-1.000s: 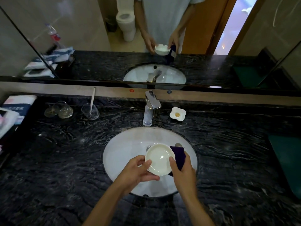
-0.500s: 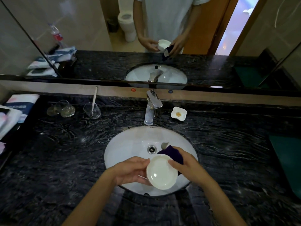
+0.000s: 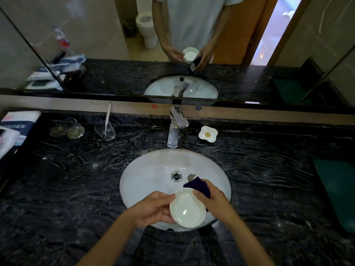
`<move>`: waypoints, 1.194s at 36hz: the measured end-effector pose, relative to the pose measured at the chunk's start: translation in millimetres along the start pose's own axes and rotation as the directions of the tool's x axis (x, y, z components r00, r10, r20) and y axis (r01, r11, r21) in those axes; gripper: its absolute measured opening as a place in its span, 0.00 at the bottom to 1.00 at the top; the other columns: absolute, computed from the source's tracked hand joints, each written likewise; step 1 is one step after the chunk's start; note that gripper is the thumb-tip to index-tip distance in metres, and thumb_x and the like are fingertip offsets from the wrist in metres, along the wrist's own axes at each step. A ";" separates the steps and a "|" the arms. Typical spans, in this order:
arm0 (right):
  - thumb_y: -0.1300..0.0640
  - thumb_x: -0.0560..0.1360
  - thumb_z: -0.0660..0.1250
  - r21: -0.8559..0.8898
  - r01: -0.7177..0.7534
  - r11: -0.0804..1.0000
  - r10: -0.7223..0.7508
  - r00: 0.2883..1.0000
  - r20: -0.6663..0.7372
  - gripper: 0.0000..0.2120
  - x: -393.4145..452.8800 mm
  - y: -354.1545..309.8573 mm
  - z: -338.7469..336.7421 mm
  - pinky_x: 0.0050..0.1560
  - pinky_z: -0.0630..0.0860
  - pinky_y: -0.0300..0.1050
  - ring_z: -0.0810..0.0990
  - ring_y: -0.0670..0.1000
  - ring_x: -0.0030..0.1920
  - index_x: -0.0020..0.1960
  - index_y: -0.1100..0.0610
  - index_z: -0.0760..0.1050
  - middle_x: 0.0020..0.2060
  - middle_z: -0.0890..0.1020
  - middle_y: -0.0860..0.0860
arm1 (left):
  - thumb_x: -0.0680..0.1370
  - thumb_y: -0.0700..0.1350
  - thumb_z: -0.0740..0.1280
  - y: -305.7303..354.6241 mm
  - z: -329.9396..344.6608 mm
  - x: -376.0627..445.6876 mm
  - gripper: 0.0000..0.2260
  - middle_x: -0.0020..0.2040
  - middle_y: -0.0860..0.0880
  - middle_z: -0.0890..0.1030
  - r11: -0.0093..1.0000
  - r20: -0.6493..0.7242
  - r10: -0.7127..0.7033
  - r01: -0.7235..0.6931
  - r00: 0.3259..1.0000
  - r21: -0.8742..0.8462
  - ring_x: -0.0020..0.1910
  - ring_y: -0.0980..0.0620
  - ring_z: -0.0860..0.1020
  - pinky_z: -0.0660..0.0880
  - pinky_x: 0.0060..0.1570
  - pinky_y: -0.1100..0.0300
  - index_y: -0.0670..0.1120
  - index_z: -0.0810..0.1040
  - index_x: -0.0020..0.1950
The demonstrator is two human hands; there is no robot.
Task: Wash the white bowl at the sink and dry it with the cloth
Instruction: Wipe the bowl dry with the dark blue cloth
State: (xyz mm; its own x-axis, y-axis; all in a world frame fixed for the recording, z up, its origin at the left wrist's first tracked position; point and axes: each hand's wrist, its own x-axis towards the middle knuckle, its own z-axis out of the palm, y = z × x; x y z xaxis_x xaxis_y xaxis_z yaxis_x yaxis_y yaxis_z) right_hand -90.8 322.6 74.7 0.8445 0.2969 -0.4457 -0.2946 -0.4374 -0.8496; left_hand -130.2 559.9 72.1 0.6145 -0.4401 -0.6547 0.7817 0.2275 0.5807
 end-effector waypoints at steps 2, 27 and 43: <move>0.48 0.80 0.67 0.028 -0.005 1.000 0.006 0.999 -0.052 0.11 -4.5 4.5 8.0 0.47 0.82 0.39 0.81 0.40 0.51 0.59 0.36 0.71 0.51 0.83 0.40 | 0.76 0.50 0.75 -4.6 -0.8 -1.3 0.23 0.62 0.30 0.80 0.999 -0.024 0.012 -0.013 1.000 -0.040 0.60 0.36 0.81 0.82 0.56 0.44 0.34 0.81 0.61; 0.55 0.83 0.63 0.752 -0.110 0.650 0.464 0.841 -0.278 0.16 -25.3 24.3 42.6 0.52 0.82 0.64 0.80 0.63 0.59 0.70 0.51 0.72 0.61 0.80 0.57 | 0.82 0.45 0.65 -43.9 50.1 25.6 0.17 0.59 0.35 0.84 0.899 -0.415 0.213 -0.344 0.884 -0.272 0.60 0.38 0.83 0.83 0.53 0.51 0.33 0.78 0.63; 0.65 0.80 0.63 0.914 -0.063 0.400 0.460 0.876 -0.141 0.16 -18.3 89.7 -105.7 0.55 0.80 0.66 0.81 0.64 0.60 0.66 0.60 0.76 0.60 0.82 0.63 | 0.77 0.45 0.66 -56.8 52.4 46.8 0.21 0.60 0.35 0.83 0.808 -0.359 0.197 -0.359 0.912 -0.468 0.57 0.40 0.84 0.85 0.48 0.49 0.31 0.76 0.63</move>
State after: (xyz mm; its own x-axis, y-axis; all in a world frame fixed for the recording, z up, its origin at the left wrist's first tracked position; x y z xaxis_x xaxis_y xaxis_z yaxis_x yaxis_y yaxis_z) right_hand -85.4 188.2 36.4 0.6676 -0.0609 -0.7421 -0.5801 0.5823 -0.5696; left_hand -151.5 480.9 33.8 0.7530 -0.0447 -0.6565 0.4607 0.7482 0.4775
